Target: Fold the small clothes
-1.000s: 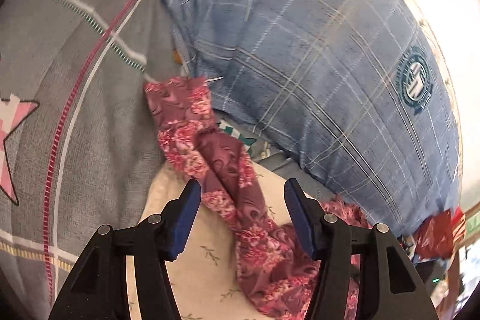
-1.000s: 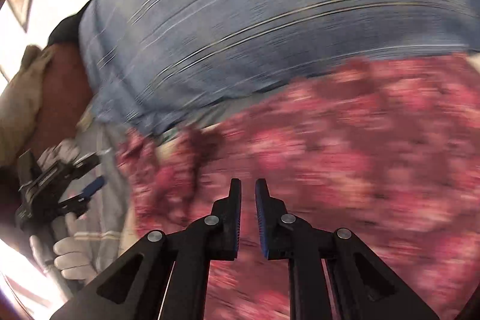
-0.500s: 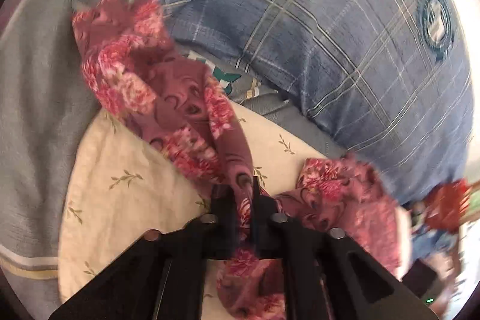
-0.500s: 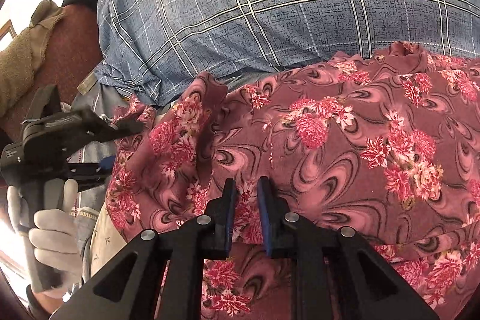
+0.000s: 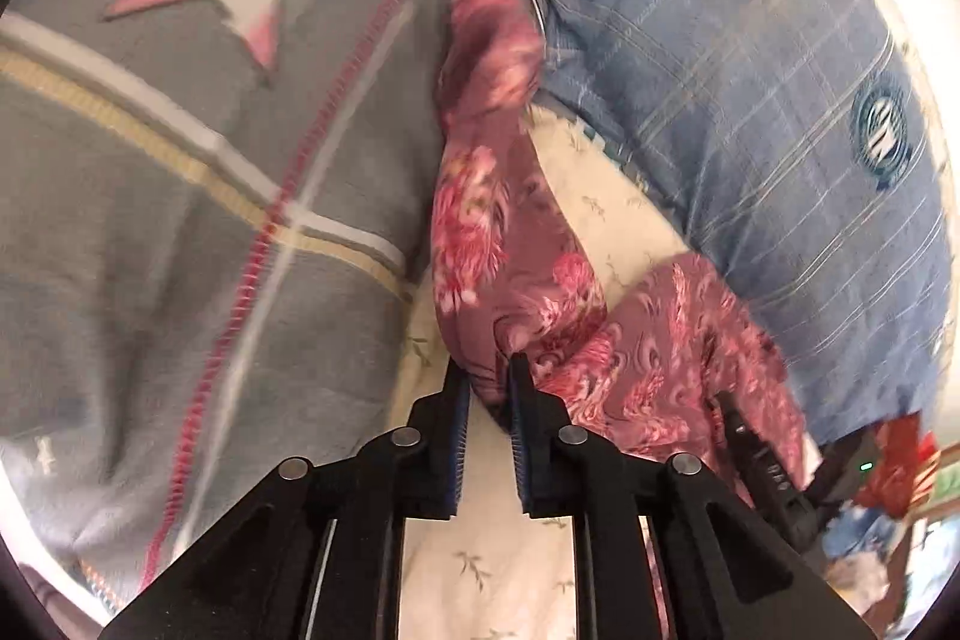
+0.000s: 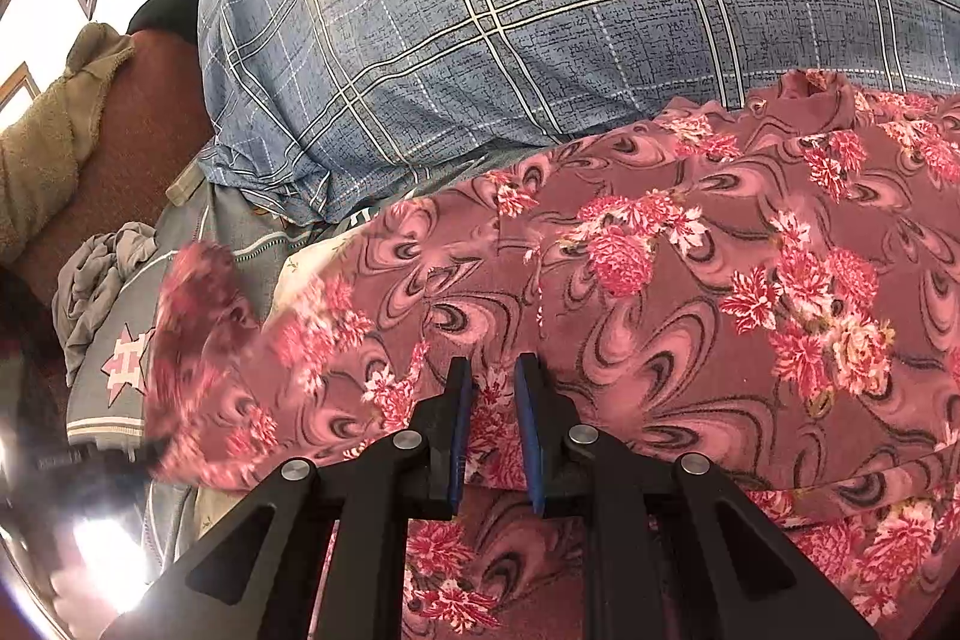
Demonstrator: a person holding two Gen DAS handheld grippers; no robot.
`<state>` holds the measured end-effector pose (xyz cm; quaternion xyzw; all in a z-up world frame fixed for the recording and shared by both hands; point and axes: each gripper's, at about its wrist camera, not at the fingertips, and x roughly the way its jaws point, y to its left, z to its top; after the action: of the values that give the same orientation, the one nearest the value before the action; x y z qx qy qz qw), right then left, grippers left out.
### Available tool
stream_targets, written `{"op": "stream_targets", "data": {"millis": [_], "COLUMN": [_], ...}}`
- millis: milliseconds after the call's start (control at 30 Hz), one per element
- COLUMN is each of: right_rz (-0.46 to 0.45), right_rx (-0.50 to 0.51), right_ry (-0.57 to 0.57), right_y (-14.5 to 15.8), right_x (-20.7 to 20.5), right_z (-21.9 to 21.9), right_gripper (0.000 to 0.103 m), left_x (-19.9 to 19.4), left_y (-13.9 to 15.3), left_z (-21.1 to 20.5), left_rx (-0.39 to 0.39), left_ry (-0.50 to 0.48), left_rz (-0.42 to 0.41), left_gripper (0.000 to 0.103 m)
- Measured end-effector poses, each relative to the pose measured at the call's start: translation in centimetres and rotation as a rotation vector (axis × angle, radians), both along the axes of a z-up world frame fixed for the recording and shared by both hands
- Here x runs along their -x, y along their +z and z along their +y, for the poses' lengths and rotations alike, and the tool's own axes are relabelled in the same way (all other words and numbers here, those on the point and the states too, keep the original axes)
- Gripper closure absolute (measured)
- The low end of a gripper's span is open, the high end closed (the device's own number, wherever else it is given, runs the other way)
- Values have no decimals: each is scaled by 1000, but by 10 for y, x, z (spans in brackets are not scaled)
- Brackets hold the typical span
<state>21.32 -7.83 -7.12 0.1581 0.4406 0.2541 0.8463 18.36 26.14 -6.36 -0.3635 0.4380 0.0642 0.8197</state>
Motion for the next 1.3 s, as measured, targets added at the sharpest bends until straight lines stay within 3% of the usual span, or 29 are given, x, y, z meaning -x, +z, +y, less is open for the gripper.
{"op": "stream_targets", "data": {"millis": [33,100,133,167,300,400,433,467,500,567,800,967,1033,1133,1200,1267,1300], "right_rz": [1,3,4,4,9,13,14,14,15,16,21,22,24,28,29,28,28], "right_rx": [-4,-9,-12,-15,-30,-45,-48,-52,-54,-58,-72,-60,-62,-74,-79,-82,-83], "right_ry": [0,-1,-1,-1,-1,-1,-2,-2,-2,-2,-5,-5,-4,-4,-4,-4,-4], "right_y": [0,0,0,-1,-1,-1,-1,-1,-1,-1,-2,-1,-1,-1,-1,-2,-2], "right_x": [0,0,-1,-1,-2,-2,-3,-3,-3,-3,-3,-3,-3,-4,-4,-4,-4], "right_z": [0,-1,-1,-1,-3,-4,-5,-5,-5,-5,-8,-6,-6,-7,-8,-9,-9], "right_gripper": [86,86,86,86,86,86,86,86,86,86,86,86,86,86,86,86,86], "left_x": [3,11,8,7,-30,-68,-78,-90,-103,-107,-74,-74,-43,-19,5,28,38], "left_y": [10,27,35,38,25,9,5,3,2,9,95,109,117,115,113,105,99], "left_z": [3,12,18,20,28,32,32,29,30,38,44,25,19,17,23,28,33], "left_rx": [-9,-45,-66,-79,-66,-105,-116,-114,-93,-42,-133,-190,-231,-228,-238,-252,-233], "left_ry": [13,47,74,91,64,58,54,39,19,54,212,243,293,353,390,451,466], "left_rz": [-33,-108,-130,-138,-65,32,54,76,99,76,-211,-208,-175,-170,-164,-151,-143], "left_gripper": [83,57,39,33,33,37,54,90,101,100,100,99,98,90,79,55,52]}}
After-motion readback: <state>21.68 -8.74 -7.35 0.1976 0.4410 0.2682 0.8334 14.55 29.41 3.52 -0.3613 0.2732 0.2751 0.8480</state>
